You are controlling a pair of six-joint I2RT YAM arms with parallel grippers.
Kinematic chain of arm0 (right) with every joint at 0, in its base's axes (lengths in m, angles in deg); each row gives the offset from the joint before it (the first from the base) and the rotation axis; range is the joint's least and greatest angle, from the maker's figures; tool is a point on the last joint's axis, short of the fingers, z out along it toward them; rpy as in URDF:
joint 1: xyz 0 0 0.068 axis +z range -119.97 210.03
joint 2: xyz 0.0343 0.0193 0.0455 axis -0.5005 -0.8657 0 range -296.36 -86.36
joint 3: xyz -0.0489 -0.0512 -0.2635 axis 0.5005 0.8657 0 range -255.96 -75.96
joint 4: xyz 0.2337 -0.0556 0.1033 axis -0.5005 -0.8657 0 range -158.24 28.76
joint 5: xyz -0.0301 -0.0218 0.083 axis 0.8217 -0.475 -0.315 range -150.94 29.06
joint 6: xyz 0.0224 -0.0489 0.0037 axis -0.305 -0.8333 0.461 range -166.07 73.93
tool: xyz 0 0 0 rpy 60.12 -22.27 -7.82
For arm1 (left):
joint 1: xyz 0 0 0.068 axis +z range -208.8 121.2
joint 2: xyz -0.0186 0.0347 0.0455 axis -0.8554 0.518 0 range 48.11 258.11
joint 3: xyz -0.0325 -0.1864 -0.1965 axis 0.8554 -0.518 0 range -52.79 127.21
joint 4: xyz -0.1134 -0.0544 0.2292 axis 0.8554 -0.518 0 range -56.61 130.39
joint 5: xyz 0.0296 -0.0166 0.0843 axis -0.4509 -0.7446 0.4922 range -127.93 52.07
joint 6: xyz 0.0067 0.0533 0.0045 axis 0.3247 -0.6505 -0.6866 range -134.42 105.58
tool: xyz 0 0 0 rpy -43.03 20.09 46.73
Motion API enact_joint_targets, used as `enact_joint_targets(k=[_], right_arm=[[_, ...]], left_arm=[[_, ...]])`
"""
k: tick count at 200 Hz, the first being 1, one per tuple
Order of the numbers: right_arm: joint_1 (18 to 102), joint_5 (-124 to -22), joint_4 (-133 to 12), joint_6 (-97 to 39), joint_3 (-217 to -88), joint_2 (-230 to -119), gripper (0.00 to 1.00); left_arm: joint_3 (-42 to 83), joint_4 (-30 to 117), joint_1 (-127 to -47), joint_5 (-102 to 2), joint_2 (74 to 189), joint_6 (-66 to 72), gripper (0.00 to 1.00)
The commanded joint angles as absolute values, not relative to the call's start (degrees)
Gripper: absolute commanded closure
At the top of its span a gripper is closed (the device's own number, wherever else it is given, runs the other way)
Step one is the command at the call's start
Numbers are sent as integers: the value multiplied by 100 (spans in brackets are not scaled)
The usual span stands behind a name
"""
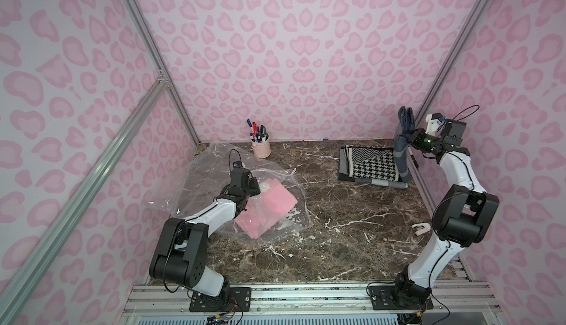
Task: Take the blanket out of the vacuum bag
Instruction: Place the blanket at the corner of the board.
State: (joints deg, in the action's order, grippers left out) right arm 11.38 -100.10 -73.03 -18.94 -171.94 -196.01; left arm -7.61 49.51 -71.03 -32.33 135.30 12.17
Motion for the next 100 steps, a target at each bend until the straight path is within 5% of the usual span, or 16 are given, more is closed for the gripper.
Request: enact_joint_targets(k=[1, 100], right_arm=[[1285, -10025, -7126, -1968, -17129, -19622, 100], [1947, -9849, -6976, -1867, -17139, -19990, 100]], left_arm=[[-736, 4944, -7102, -3213, 13505, 1153, 96], [-709, 4908, -7105, -3204, 13469, 1124, 96]])
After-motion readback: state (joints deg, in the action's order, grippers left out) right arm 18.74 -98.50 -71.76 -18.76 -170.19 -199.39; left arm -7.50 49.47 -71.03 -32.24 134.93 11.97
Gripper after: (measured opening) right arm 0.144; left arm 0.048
